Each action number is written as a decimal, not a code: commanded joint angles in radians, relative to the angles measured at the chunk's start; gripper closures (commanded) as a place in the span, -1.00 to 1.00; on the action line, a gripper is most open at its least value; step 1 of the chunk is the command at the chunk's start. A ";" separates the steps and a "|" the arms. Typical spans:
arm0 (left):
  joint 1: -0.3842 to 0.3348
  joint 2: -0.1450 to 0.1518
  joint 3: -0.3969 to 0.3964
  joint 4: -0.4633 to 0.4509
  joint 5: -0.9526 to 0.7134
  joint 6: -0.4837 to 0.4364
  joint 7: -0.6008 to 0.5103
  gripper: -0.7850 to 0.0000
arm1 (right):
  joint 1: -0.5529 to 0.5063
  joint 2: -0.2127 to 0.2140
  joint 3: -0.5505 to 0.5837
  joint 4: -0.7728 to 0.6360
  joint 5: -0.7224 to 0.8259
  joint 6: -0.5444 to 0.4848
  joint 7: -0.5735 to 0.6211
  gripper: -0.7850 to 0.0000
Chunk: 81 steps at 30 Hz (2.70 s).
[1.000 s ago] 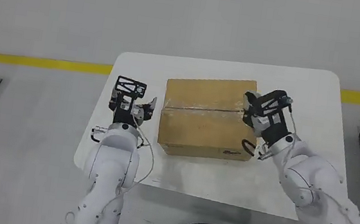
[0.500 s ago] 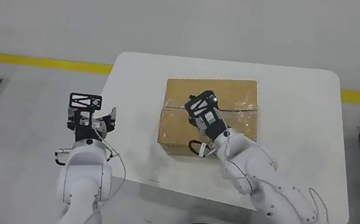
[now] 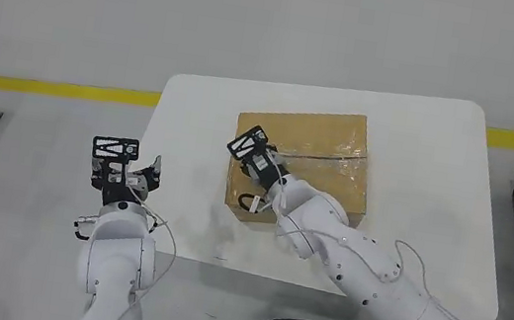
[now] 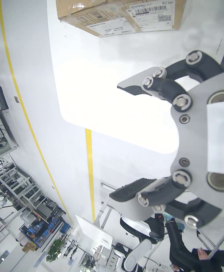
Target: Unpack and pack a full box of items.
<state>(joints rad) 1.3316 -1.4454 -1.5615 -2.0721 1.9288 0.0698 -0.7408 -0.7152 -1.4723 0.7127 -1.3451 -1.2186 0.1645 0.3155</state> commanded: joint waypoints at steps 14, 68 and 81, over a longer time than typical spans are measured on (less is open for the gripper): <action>0.000 0.000 0.000 0.000 0.000 0.000 0.000 -1.00 | -0.032 -0.016 0.056 0.024 -0.031 0.010 0.027 1.00; 0.000 0.000 0.000 0.000 0.000 0.000 0.000 -1.00 | -0.290 0.018 0.336 -0.213 -0.255 -0.061 0.127 1.00; 0.000 0.000 0.000 0.000 0.000 0.000 0.000 -1.00 | -0.369 0.031 0.419 -0.280 -0.284 -0.055 0.152 1.00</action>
<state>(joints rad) 1.3316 -1.4454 -1.5615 -2.0721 1.9288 0.0699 -0.7409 -1.0813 -1.4419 1.1240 -1.6227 -1.5048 0.1080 0.4655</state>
